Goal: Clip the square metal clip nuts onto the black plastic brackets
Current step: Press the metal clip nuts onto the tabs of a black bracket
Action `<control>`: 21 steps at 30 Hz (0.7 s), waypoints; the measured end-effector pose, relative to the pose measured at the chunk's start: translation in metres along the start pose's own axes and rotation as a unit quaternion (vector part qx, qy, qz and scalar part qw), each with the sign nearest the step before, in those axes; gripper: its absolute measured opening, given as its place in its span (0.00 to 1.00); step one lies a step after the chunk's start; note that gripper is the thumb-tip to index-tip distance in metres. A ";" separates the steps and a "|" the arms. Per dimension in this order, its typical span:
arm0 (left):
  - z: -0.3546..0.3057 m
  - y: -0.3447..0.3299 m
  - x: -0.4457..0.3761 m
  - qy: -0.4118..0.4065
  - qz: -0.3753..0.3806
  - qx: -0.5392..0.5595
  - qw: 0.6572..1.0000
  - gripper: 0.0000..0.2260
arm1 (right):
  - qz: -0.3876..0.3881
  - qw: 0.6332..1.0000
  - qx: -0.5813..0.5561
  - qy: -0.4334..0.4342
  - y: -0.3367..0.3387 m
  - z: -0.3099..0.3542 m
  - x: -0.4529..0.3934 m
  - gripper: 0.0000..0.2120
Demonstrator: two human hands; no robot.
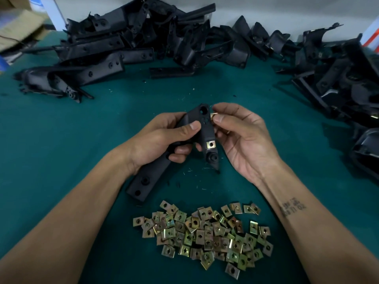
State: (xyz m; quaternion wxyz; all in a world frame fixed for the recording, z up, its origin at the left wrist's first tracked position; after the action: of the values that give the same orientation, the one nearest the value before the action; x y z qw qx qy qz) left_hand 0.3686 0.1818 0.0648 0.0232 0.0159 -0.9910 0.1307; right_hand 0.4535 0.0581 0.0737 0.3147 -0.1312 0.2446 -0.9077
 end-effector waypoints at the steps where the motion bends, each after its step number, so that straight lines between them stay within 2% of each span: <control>1: 0.000 0.001 0.000 0.000 -0.002 -0.005 1.000 0.12 | -0.007 1.000 0.001 -0.001 0.000 0.000 0.000 0.08; 10: -0.001 0.002 0.001 0.000 -0.015 -0.026 1.000 0.08 | -0.031 0.999 -0.004 0.010 0.003 -0.001 0.000 0.04; 17: 0.000 0.003 0.000 0.013 -0.031 -0.030 0.999 0.15 | -0.043 0.999 0.008 0.001 0.004 -0.005 -0.002 0.04; 21: 0.000 0.003 0.000 0.008 -0.022 -0.030 0.999 0.09 | -0.040 0.999 0.008 -0.001 0.000 -0.004 0.002 0.04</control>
State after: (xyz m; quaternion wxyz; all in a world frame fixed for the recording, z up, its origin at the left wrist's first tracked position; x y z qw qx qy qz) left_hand 0.3683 0.1846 0.0638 0.0344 0.0361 -0.9937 0.1007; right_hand 0.4505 0.0587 0.0705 0.2794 -0.1389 0.2321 -0.9213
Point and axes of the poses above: each hand's wrist, its own x-axis away from the middle knuckle, its own y-axis out of the back of the hand, z = x × y, the point moved 6 cm from there along -x, towards the middle knuckle, and after that the axes turned 5 degrees about -z, right-handed, at the moved point
